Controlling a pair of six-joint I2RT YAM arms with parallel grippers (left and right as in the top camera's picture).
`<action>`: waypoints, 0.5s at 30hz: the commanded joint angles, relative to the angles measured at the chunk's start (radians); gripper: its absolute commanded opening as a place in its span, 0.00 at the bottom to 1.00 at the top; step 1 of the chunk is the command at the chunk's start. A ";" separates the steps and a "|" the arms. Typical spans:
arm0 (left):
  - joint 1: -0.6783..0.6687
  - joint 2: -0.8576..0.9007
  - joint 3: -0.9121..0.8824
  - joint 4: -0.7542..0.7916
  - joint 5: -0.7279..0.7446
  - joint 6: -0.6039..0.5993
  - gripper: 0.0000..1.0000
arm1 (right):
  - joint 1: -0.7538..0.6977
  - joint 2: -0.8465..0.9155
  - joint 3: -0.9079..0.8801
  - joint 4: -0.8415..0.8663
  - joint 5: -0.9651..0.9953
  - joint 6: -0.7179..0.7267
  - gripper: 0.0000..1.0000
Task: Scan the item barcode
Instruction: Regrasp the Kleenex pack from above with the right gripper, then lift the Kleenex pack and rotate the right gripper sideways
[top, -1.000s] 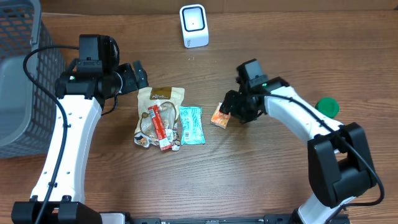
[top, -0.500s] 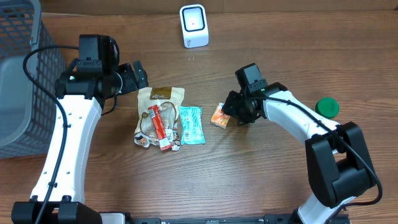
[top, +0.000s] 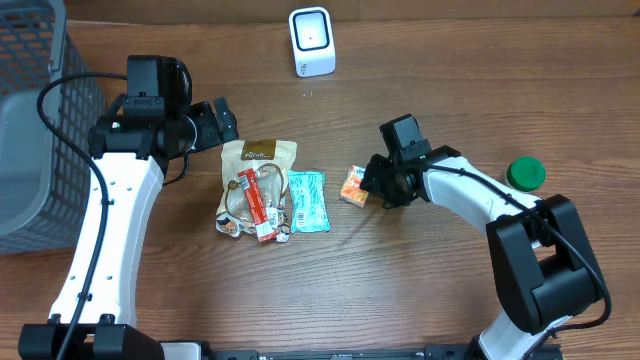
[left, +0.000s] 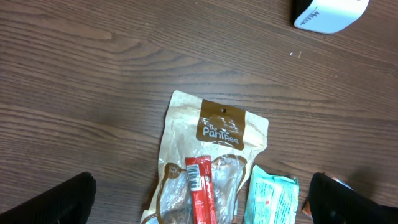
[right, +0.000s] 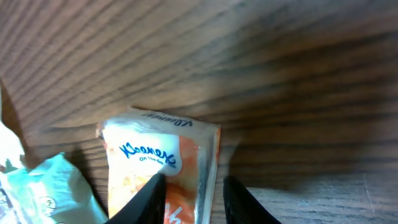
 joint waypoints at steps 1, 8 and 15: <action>0.003 -0.006 0.008 0.002 -0.003 0.027 1.00 | 0.001 0.003 -0.021 0.006 0.018 0.011 0.25; 0.003 -0.006 0.008 0.002 -0.003 0.027 1.00 | 0.001 0.003 -0.096 0.114 0.018 0.011 0.04; 0.003 -0.006 0.008 0.002 -0.003 0.027 1.00 | 0.001 0.003 -0.110 0.140 0.013 0.010 0.04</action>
